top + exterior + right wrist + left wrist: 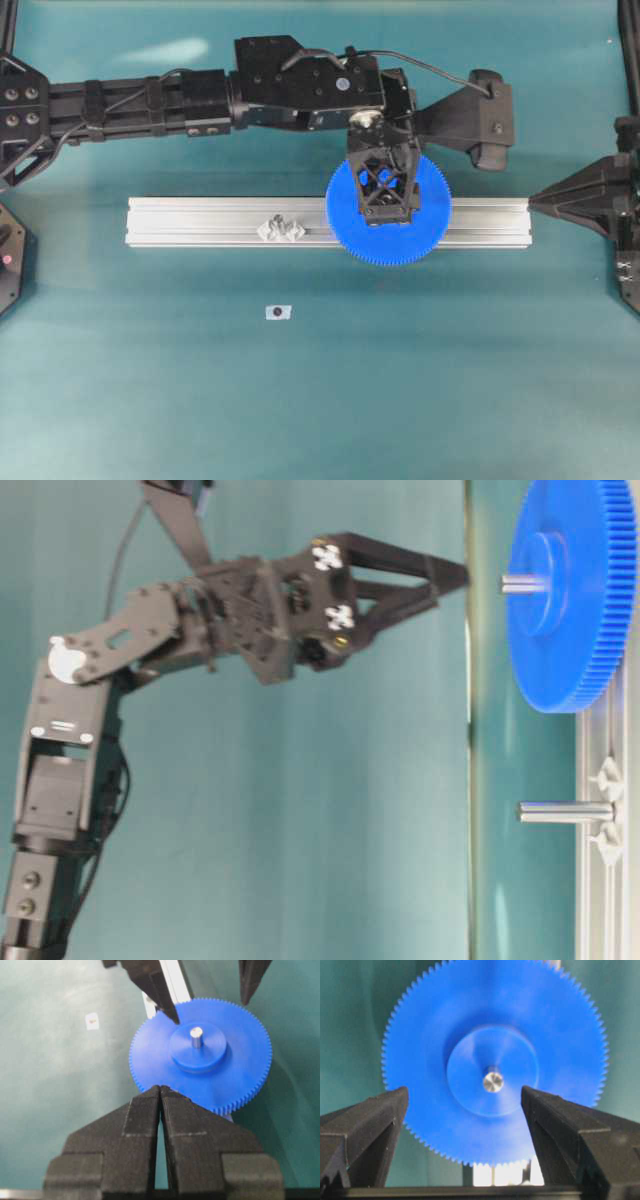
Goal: Insert the large gear onto the shaft.
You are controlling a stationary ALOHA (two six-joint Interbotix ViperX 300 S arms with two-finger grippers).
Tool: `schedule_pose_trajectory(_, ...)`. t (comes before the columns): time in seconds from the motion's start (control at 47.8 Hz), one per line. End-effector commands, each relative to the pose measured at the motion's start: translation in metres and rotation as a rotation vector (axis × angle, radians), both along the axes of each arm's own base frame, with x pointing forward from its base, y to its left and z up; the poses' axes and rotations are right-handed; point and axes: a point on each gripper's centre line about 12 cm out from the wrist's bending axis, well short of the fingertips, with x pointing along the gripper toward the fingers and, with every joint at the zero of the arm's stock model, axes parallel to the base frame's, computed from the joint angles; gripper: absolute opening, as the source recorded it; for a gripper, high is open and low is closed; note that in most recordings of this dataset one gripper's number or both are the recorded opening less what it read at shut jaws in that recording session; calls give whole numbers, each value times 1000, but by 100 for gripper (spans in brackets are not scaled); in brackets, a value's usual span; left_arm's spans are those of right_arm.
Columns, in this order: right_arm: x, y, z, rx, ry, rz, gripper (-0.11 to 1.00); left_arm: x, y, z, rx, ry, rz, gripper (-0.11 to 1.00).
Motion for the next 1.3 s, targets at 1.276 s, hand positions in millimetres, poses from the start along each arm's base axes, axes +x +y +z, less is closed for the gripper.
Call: schedule_pose_trajectory(1.276,1,0,2,12,-7,-7,9,-6,-31,59,-7,-107,-4,88)
